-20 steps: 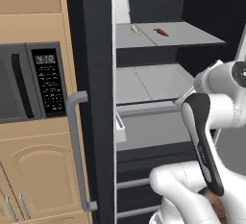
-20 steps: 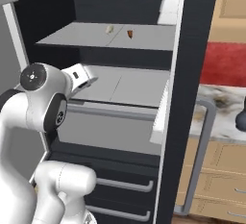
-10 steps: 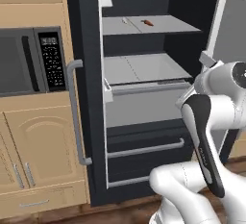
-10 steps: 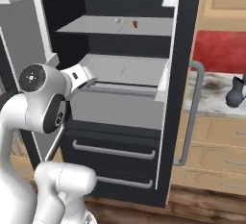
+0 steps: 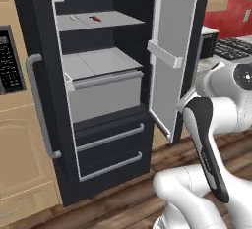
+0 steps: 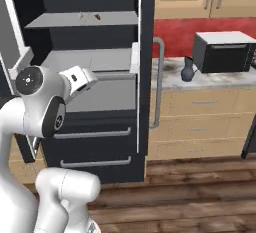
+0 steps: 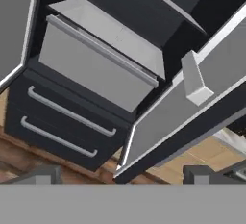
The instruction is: Move the fish and carrot from the second highest shelf to the top shelf to make space. Then, place the pitcher from the counter on the cleared second highest shelf.
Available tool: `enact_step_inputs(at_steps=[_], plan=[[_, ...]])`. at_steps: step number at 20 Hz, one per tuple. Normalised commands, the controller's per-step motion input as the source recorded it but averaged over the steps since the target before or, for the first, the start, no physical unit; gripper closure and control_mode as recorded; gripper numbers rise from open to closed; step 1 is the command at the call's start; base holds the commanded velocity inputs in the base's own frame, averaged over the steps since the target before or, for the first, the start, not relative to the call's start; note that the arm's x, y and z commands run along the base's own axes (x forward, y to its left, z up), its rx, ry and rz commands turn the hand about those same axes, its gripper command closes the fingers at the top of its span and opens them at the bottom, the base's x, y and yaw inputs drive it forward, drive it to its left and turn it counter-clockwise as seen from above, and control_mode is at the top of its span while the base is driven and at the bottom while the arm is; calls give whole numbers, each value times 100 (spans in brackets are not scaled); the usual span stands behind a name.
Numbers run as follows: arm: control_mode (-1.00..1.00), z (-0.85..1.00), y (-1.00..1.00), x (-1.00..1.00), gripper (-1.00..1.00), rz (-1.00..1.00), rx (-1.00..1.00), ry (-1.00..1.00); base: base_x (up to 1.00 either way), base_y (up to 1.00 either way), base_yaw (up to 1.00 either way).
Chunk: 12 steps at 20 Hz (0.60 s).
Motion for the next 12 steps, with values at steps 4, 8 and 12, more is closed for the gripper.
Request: enact_step_inputs(at_steps=[4,8,12], plan=[[100,0,0,0,-100,0,0,0,-4,-15,-61],[100,0,0,0,-100,0,0,0,5,-42,-50],[100,0,0,0,-100,0,0,0,24,-58,-48]])
